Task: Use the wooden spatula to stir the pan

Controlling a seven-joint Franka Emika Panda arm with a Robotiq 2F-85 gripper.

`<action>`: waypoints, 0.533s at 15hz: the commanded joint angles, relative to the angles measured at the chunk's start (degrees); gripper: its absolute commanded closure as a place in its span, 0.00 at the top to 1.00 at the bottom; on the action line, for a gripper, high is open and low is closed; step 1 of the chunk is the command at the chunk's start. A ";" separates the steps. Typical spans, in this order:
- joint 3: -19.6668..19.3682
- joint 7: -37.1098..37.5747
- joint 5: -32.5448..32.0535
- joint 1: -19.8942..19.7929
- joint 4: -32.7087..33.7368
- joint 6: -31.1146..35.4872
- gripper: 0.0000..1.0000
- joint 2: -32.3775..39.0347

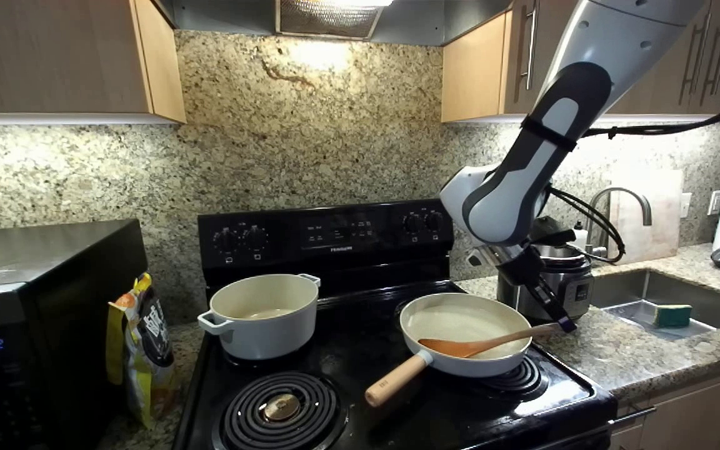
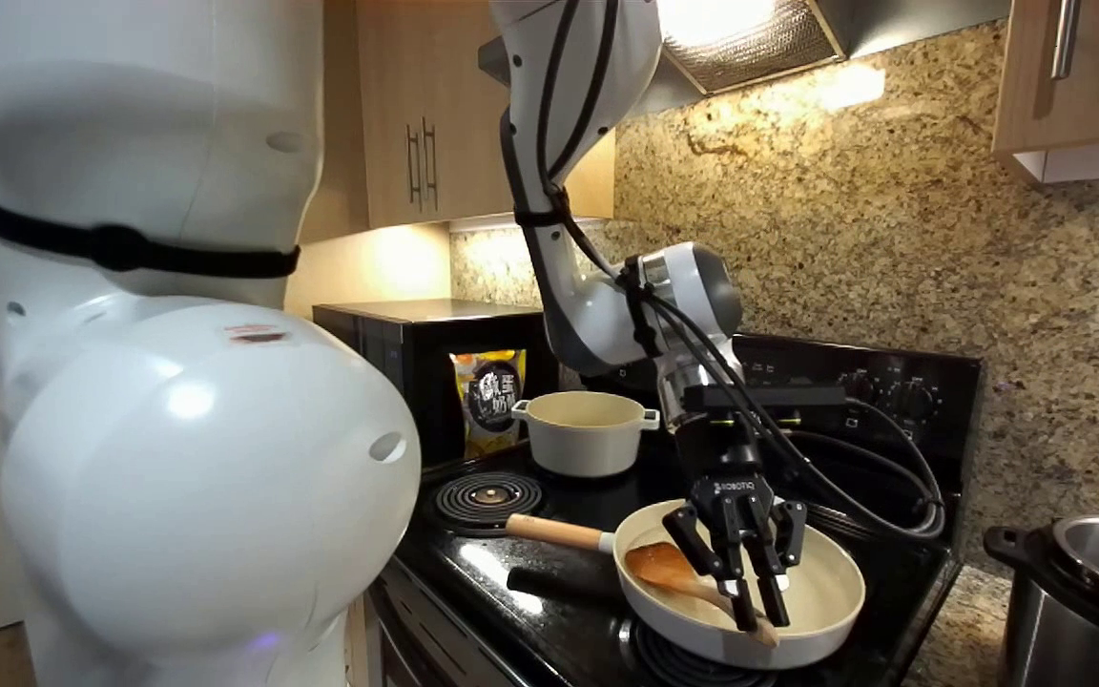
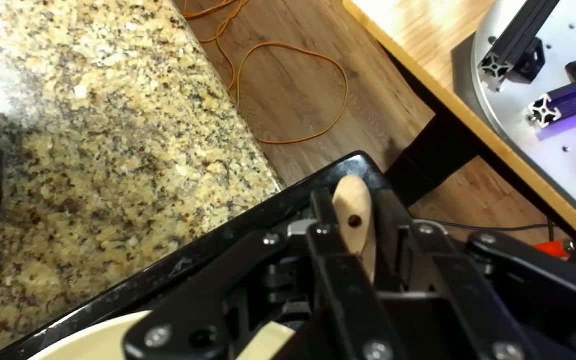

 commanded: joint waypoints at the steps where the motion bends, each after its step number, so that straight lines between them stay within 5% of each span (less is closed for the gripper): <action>1: 0.16 0.80 -0.53 0.16 -4.67 -0.40 0.09 -5.24; 8: -0.15 2.18 3.55 0.26 -6.92 -1.02 0.10 -8.08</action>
